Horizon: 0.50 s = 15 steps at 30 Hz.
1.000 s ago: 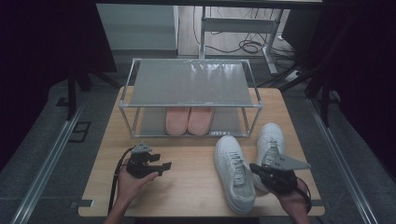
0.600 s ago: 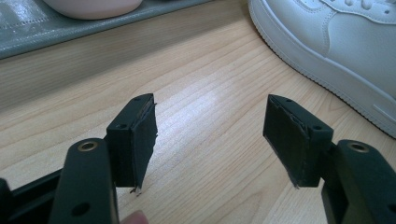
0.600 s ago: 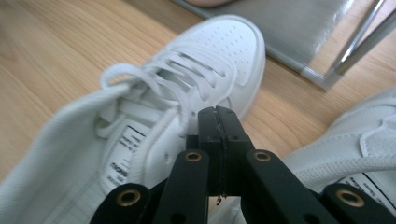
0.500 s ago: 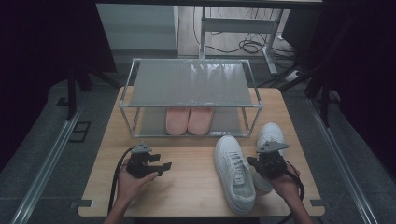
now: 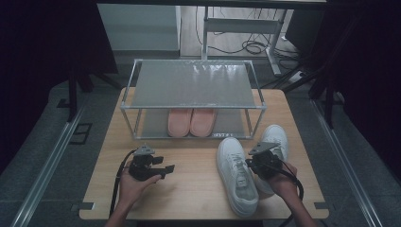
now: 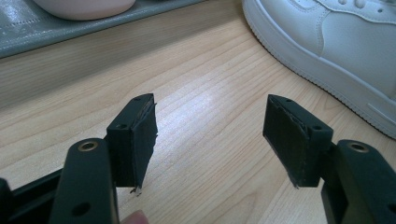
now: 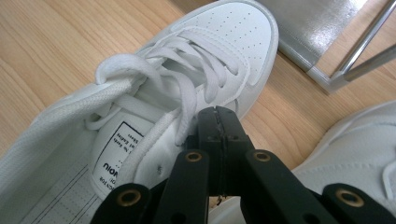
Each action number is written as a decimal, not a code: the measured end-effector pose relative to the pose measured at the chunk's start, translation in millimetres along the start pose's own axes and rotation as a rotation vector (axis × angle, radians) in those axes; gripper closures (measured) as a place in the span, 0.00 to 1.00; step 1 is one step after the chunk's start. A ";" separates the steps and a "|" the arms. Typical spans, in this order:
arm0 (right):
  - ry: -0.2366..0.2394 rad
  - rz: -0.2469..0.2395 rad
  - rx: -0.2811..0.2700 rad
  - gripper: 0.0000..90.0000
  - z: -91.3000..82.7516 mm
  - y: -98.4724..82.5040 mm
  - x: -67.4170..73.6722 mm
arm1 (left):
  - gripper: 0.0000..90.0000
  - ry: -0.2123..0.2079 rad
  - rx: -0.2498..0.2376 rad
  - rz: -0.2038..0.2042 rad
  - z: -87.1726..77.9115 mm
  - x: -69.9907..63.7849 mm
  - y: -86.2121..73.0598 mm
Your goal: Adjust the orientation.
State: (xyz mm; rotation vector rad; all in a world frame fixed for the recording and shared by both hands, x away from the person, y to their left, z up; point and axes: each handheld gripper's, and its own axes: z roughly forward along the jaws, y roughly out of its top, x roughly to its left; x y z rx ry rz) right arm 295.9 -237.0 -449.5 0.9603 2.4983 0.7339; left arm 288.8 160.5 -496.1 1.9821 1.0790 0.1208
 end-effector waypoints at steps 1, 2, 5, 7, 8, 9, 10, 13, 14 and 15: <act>0.000 0.000 0.000 1.00 0.0 0.0 0.0 | 0.39 0.000 -0.001 0.000 -0.1 -0.1 0.1; 0.001 -0.005 0.001 1.00 0.8 1.3 0.7 | 0.39 0.001 -0.002 0.002 -0.3 0.1 0.1; 0.011 -0.015 0.005 1.00 3.5 5.2 4.2 | 0.39 0.003 -0.001 0.001 -0.3 0.4 0.1; 0.016 -0.023 0.008 1.00 5.7 8.0 6.7 | 0.39 0.002 -0.001 0.001 -0.3 0.4 0.0; 0.021 -0.027 0.005 1.00 7.3 10.5 8.5 | 0.39 0.003 -0.001 0.001 -0.3 0.6 0.0; 0.021 -0.027 0.005 1.00 7.3 10.5 8.5 | 0.39 0.003 -0.001 0.001 -0.3 0.6 0.0; 0.027 -0.027 0.001 1.00 8.3 11.8 9.3 | 0.39 0.003 -0.001 0.001 -0.5 0.8 0.0; 0.050 -0.032 -0.007 1.00 12.0 16.7 12.4 | 0.39 0.004 -0.002 0.001 -0.9 1.3 -0.2; 0.059 -0.034 -0.010 1.00 13.0 17.8 13.0 | 0.39 0.004 -0.003 0.000 -1.1 1.4 -0.3; 0.067 -0.032 -0.014 1.00 14.3 19.4 14.0 | 0.39 0.005 -0.004 -0.001 -1.4 1.6 -0.3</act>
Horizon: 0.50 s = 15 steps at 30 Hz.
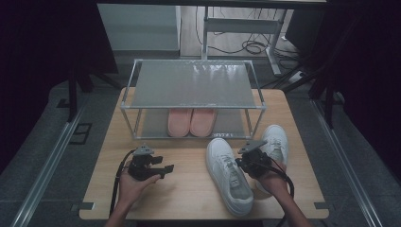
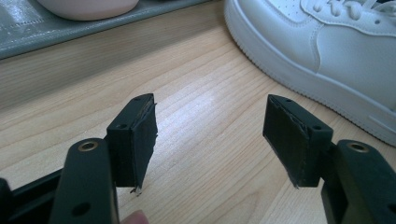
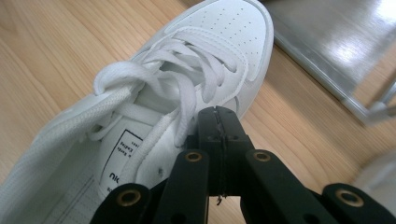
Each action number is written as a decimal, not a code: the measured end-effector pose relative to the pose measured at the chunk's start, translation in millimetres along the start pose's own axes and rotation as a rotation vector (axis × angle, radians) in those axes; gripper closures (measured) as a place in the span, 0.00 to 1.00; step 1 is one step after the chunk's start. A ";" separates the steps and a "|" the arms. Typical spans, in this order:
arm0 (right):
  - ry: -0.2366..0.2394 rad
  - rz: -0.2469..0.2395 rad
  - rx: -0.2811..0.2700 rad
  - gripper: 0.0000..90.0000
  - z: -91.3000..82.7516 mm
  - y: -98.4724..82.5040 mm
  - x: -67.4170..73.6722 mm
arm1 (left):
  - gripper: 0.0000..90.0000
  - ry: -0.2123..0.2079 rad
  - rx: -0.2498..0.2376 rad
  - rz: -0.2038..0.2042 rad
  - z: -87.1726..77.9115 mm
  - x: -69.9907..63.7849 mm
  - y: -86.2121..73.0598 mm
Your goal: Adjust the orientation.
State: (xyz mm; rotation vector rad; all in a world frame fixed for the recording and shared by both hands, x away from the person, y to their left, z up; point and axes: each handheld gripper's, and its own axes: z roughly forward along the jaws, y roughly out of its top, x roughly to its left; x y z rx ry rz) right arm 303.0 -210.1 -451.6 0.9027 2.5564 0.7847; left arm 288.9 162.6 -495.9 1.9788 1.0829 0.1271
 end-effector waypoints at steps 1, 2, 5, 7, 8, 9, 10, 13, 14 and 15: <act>0.008 0.000 -0.003 1.00 1.2 1.4 0.9 | 0.39 0.000 -0.001 0.000 -0.3 0.2 -0.1; 0.015 0.001 -0.007 1.00 2.6 2.7 2.0 | 0.39 0.002 -0.001 0.000 -0.3 0.5 -0.2; 0.038 0.009 -0.021 1.00 5.7 5.2 4.4 | 0.39 0.000 0.002 0.000 0.7 0.8 -0.4; 0.050 0.008 -0.032 1.00 8.3 7.3 6.3 | 0.39 0.000 0.005 0.002 1.1 0.5 -0.5; 0.052 0.006 -0.033 1.00 9.2 8.1 7.2 | 0.39 0.001 0.005 0.002 1.2 0.5 -0.6; 0.053 0.004 -0.036 1.00 10.1 8.9 7.8 | 0.39 0.001 0.005 0.002 1.2 0.5 -0.6; 0.057 0.004 -0.037 1.00 11.1 9.9 8.4 | 0.39 0.001 0.005 0.001 1.0 0.6 -0.6; 0.068 0.004 -0.042 1.00 16.7 13.6 10.0 | 0.39 0.003 0.003 0.000 0.6 1.2 -0.7; 0.068 0.004 -0.042 1.00 16.7 13.6 10.0 | 0.39 0.004 0.004 -0.001 0.6 1.3 -0.8; 0.076 0.003 -0.047 1.00 19.4 15.3 10.5 | 0.39 0.005 0.004 -0.002 0.7 1.5 -0.9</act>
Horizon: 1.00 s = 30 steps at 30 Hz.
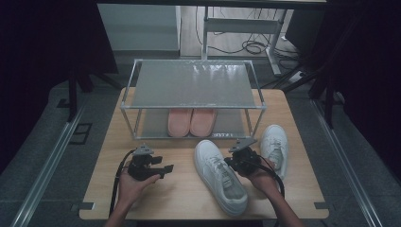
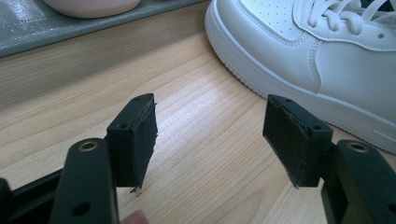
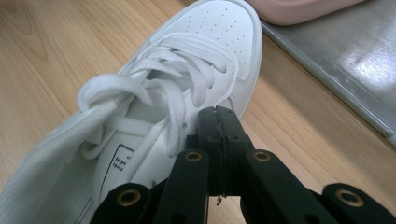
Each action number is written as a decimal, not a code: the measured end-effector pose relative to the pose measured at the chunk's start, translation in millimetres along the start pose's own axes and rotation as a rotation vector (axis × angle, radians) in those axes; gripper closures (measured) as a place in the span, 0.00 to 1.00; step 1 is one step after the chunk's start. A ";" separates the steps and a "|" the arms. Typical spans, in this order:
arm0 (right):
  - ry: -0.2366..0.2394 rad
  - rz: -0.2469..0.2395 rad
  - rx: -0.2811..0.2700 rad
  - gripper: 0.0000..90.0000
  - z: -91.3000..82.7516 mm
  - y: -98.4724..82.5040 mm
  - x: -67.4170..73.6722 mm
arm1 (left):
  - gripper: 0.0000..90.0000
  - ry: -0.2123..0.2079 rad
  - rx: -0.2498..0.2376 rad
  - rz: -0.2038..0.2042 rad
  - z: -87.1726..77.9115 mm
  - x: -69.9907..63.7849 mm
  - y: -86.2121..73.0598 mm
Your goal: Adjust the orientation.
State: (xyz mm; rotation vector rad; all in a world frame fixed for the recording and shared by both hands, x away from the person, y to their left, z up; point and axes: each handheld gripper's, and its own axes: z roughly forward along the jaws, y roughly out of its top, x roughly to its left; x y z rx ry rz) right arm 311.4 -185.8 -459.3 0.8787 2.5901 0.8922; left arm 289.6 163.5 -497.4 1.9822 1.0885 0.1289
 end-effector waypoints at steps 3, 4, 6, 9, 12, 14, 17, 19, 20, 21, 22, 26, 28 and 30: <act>0.013 0.003 -0.009 1.00 2.2 1.0 0.6 | 0.39 0.000 0.000 -0.001 0.0 0.5 -0.2; 0.020 0.002 -0.014 1.00 2.9 1.4 0.8 | 0.39 0.000 0.000 -0.001 0.0 0.6 -0.2; 0.033 0.001 -0.023 1.00 4.6 2.2 1.9 | 0.39 0.000 0.001 0.000 0.1 0.3 -0.3; 0.026 -0.002 -0.025 1.00 5.8 3.1 2.4 | 0.39 0.000 0.001 0.002 0.1 -0.1 -0.4; 0.030 0.015 -0.044 0.98 1.3 1.0 -2.2 | 0.39 0.001 -0.003 0.001 -1.4 0.5 -0.5; 0.038 0.023 -0.055 0.96 -1.2 -0.3 -3.6 | 0.39 0.000 -0.005 -0.001 -1.9 0.8 -0.4; 0.047 0.050 -0.096 0.95 -12.3 -7.2 -7.7 | 0.39 0.000 -0.014 -0.003 -4.1 1.1 0.4; 0.050 0.058 -0.121 0.93 -18.6 -10.5 -7.9 | 0.39 0.001 -0.018 -0.004 -5.2 1.4 0.7; 0.052 0.062 -0.137 0.93 -22.8 -12.7 -7.8 | 0.39 0.002 -0.021 -0.005 -5.7 1.7 0.7; 0.051 0.066 -0.155 0.92 -27.9 -15.5 -7.2 | 0.39 0.003 -0.022 -0.007 -6.0 1.9 0.7; 0.052 0.069 -0.168 0.91 -31.6 -17.9 -6.4 | 0.39 0.004 -0.022 -0.008 -6.2 2.0 0.6; 0.059 0.086 -0.211 0.87 -43.7 -29.2 -2.7 | 0.39 0.029 -0.018 0.005 -6.8 -0.2 0.6; 0.058 0.093 -0.223 0.85 -46.5 -33.2 -1.0 | 0.39 0.032 -0.019 0.011 -7.3 -1.6 1.0; 0.060 0.101 -0.237 0.80 -50.3 -40.3 3.1 | 0.39 0.032 -0.021 0.013 -8.2 -2.4 1.1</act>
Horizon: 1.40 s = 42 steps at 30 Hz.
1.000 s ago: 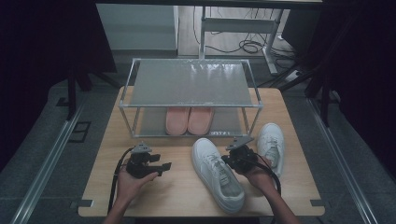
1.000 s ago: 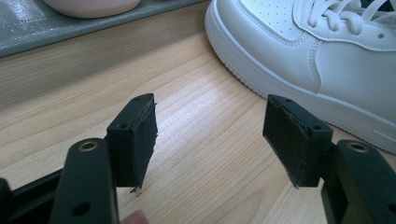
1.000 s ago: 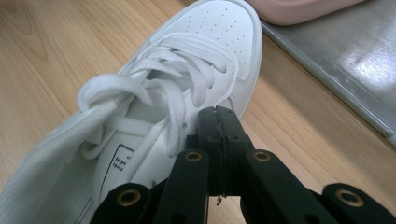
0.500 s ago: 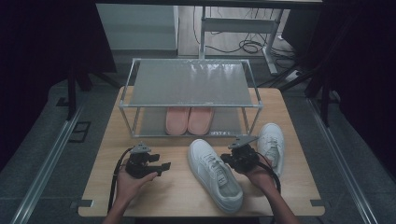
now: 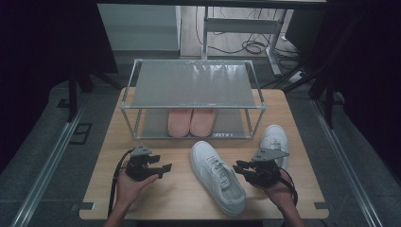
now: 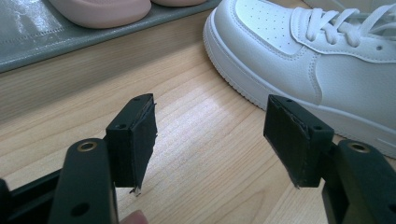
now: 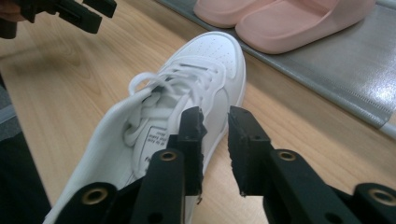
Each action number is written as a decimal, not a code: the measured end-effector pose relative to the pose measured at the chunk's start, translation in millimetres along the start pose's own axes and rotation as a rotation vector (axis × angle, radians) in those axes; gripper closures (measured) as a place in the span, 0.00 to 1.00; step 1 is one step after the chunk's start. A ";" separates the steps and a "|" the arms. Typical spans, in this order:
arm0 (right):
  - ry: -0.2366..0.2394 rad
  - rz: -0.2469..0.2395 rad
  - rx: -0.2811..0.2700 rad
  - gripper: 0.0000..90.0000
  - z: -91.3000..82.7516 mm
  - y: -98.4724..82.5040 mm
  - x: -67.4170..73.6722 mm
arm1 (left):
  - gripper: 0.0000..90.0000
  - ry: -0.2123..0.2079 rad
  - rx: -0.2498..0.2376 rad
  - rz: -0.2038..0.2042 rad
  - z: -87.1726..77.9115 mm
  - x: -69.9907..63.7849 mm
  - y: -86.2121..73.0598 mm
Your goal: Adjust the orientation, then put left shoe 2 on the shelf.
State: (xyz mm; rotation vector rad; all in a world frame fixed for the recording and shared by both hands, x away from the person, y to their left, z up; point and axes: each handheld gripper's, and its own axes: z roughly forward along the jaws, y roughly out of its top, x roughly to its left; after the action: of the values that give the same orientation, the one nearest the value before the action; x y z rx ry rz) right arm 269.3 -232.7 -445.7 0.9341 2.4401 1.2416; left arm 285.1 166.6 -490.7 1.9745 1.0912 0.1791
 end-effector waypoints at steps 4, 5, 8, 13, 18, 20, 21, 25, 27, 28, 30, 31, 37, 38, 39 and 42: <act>-0.005 0.008 -0.015 0.75 -4.5 -4.1 2.8 | 0.39 0.003 -0.005 -0.004 -2.7 1.1 -0.9; -0.007 0.009 -0.022 0.73 -5.8 -5.2 3.7 | 0.39 0.005 -0.006 -0.005 -3.3 1.6 -1.0; -0.006 0.008 -0.017 0.69 -7.7 -6.4 5.8 | 0.39 0.003 -0.010 -0.009 -4.0 2.9 -0.6; -0.005 0.016 -0.013 0.66 -7.2 -8.2 6.8 | 0.39 0.004 -0.007 -0.010 -3.7 4.1 -1.3; -0.005 0.015 -0.005 0.64 -6.1 -10.3 10.8 | 0.38 -0.014 -0.016 -0.014 -5.5 3.5 -0.9; -0.005 0.016 -0.005 0.64 -5.7 -10.6 11.3 | 0.38 -0.014 -0.015 -0.014 -5.4 3.5 -1.0; -0.006 0.015 -0.004 0.64 -5.0 -10.9 11.7 | 0.38 -0.011 -0.014 -0.014 -5.1 3.5 -1.2; -0.006 0.017 0.005 0.63 -0.1 -12.7 13.0 | 0.38 -0.006 -0.011 -0.014 -4.3 3.9 -1.7; -0.005 0.018 0.011 0.63 2.7 -13.6 13.5 | 0.38 -0.005 -0.009 -0.014 -4.0 4.3 -1.8; -0.004 0.020 0.014 0.63 4.4 -13.9 13.7 | 0.38 -0.006 -0.009 -0.015 -3.8 4.7 -2.0; -0.005 0.020 0.022 0.63 8.2 -14.1 14.0 | 0.38 -0.005 -0.008 -0.015 -3.6 4.9 -2.1; -0.011 0.018 0.024 0.62 10.3 -14.0 14.4 | 0.38 -0.006 -0.008 -0.016 -3.6 4.9 -2.2; -0.030 0.028 0.022 0.62 21.9 -13.6 16.8 | 0.38 -0.005 -0.006 -0.014 -3.5 4.4 -2.4; -0.029 0.031 0.021 0.63 23.4 -13.3 17.5 | 0.38 -0.005 -0.003 -0.015 -3.0 4.7 -2.6; -0.032 0.034 0.020 0.64 25.4 -13.0 19.1 | 0.38 -0.005 -0.002 -0.016 -2.6 4.8 -2.7; -0.052 0.042 0.028 0.68 32.4 -11.4 20.6 | 0.38 -0.009 0.000 -0.015 -1.8 4.6 -3.0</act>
State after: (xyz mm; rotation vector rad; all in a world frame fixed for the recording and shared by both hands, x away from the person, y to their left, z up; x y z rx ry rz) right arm 264.1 -203.9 -473.0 1.0175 2.4157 1.1841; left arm 285.2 171.9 -493.0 1.9649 1.0999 0.1627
